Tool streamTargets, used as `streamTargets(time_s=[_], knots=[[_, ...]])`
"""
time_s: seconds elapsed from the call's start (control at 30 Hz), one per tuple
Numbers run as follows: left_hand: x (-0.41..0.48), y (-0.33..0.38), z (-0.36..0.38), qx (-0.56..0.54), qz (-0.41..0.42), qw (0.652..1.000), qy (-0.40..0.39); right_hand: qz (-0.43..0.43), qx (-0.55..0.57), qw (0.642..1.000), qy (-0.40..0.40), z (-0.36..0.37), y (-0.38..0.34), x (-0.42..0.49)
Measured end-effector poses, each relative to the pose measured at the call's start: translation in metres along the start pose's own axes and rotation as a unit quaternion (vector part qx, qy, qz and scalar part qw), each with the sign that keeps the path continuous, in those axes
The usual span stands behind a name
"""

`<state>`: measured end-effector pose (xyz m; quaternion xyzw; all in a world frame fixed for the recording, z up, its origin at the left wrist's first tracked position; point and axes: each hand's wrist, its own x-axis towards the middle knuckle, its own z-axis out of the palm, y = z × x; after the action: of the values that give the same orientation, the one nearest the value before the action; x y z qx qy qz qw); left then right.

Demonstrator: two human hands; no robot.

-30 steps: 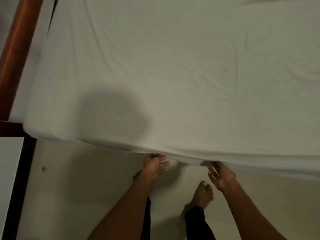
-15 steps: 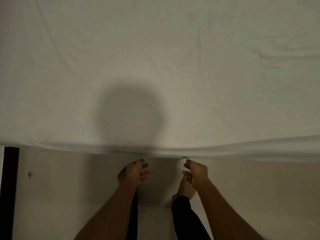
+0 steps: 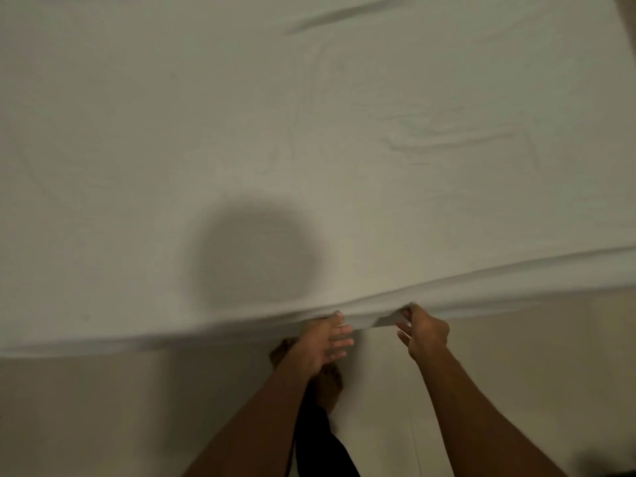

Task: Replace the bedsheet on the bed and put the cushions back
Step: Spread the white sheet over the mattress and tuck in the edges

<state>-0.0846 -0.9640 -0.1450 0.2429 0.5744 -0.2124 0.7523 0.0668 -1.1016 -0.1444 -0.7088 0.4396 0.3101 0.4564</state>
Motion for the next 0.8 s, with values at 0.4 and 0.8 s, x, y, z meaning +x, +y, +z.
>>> streamTargets(time_s=[0.4,0.8], knots=[[0.027,-0.040,0.072,0.070,0.003,0.980,0.184,0.041,-0.120,0.991,0.042,-0.050,0.041,0.008],[0.033,-0.034,0.159,0.080,0.009,0.997,0.008,-0.004,0.058,0.998,0.019,-0.123,-0.073,0.081]])
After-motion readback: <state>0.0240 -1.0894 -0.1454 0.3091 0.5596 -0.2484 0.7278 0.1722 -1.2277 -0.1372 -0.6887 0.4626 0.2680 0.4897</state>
